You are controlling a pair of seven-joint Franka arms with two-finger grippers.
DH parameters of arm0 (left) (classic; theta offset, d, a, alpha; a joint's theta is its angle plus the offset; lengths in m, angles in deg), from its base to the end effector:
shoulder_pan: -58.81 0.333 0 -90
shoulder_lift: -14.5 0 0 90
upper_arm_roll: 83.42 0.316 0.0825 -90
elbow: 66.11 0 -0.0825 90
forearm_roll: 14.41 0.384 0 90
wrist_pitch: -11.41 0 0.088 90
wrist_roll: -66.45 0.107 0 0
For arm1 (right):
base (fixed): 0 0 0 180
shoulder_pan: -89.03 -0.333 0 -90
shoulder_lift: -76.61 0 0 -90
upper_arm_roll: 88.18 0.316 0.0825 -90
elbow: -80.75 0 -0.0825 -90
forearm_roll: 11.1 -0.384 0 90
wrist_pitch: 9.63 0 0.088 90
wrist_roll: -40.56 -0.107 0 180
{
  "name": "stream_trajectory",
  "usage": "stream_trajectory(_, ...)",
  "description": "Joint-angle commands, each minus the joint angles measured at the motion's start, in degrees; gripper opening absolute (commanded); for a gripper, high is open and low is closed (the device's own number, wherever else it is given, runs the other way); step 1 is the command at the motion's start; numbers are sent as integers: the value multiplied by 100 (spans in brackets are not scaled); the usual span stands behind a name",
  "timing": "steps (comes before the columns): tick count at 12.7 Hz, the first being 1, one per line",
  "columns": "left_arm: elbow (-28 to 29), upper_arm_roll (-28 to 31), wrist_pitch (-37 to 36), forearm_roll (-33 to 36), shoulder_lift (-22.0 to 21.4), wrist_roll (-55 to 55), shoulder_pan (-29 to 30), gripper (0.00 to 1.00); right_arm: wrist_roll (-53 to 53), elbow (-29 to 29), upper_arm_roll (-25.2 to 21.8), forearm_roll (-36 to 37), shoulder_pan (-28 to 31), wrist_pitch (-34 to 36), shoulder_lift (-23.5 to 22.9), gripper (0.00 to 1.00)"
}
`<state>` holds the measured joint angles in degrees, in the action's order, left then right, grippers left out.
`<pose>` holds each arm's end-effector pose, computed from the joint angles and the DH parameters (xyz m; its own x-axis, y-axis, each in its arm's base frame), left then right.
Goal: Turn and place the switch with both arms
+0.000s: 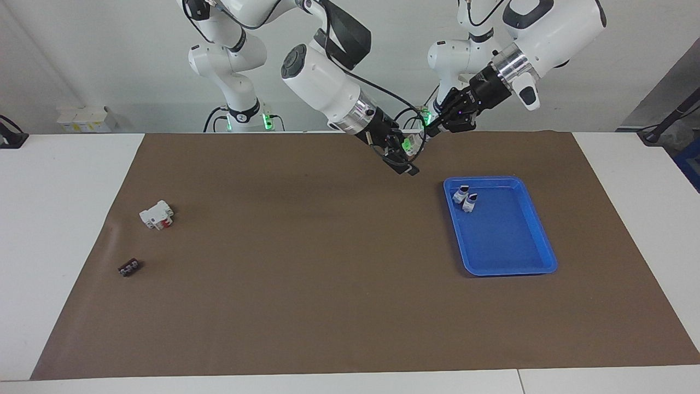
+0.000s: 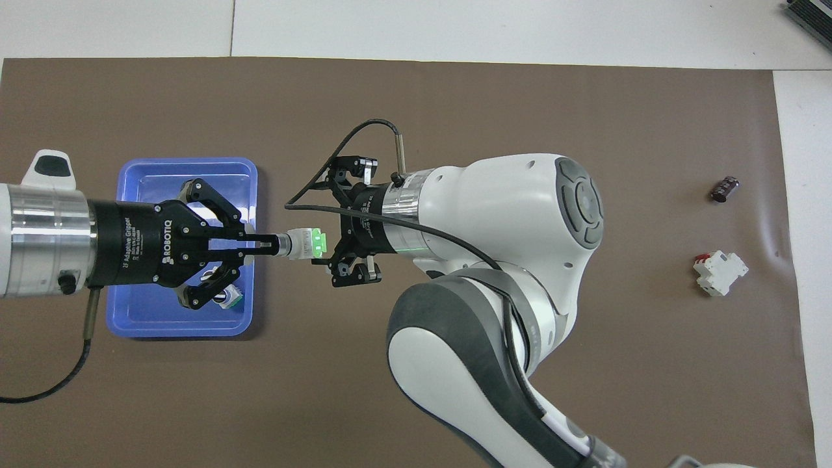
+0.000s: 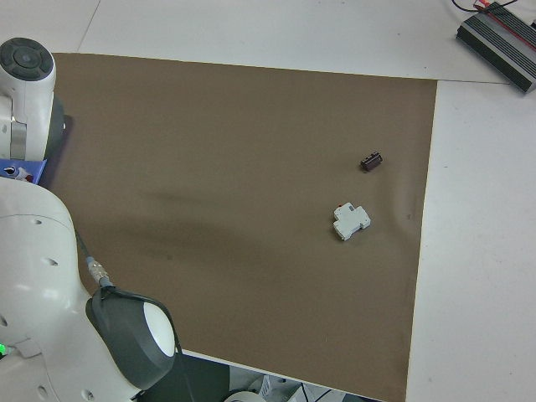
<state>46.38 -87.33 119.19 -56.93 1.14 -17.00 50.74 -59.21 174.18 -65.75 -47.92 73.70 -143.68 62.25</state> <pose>0.4837 -0.1579 0.6059 0.1620 0.7487 -0.6428 0.9852 -0.0859 0.1481 0.5424 0.3980 0.5381 0.1456 -0.7128 -0.6861 -0.9846 -0.0364 -0.1711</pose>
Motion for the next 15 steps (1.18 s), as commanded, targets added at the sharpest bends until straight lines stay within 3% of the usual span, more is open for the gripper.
stream_trajectory(1,228,48,277,411,-79,170,-64,0,570,105,24,524,337,483,389,100)
stream_trajectory(5,676,48,1120,1358,-88,714,-64,0,2002,299,15,2298,864,1230,601,100)
stream_trajectory(8,1045,48,1246,1448,0,2038,217,0,3372,439,-11,3012,1321,1845,706,100)
stream_trajectory(10,1178,48,1246,2007,227,2927,436,0,4644,457,-465,3619,1358,2267,802,100)
stream_trajectory(15,1179,48,1789,3196,1141,4186,621,0,7741,343,-1925,3770,1358,3102,1364,100)
